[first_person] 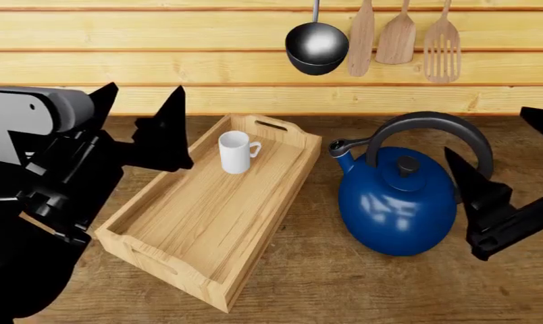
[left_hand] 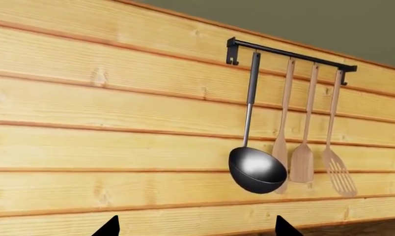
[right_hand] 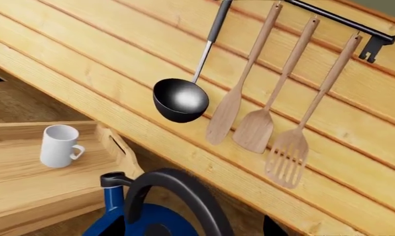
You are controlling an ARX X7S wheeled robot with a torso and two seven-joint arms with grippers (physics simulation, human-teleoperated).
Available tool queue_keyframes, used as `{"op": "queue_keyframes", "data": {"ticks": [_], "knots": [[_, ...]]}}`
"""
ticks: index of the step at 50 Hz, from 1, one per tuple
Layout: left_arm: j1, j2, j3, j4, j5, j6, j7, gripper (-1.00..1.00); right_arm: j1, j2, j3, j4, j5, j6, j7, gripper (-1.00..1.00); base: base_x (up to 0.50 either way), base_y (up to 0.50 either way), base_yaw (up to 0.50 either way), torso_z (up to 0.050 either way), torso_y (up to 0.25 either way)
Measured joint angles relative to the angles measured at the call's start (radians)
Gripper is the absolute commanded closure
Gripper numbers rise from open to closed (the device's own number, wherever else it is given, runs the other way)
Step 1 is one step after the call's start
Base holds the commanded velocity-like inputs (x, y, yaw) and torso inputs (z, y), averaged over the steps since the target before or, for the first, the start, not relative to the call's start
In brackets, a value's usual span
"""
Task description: Pick the kettle from the counter and place it on the tray. Then pick the mug from the cabinet and place it on the tray. Then close the cabinet doors.
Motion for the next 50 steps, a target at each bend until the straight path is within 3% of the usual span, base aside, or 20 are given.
{"op": "queue_keyframes", "data": {"ticks": [21,50], "knots": [[0.002,-0.001,-0.01,-0.007,-0.001,0.015,0.013,-1.0,-0.029,-0.027,-0.14,0.046,-0.203,-0.096,-0.074,-1.0,0.0,0.0,0.0,0.0,0.0],[0.003,-0.002,-0.015,-0.013,-0.006,0.028,0.018,-1.0,-0.125,-0.04,-0.172,0.086,-0.317,-0.185,-0.111,-1.0,0.0,0.0,0.0,0.0,0.0]]}}
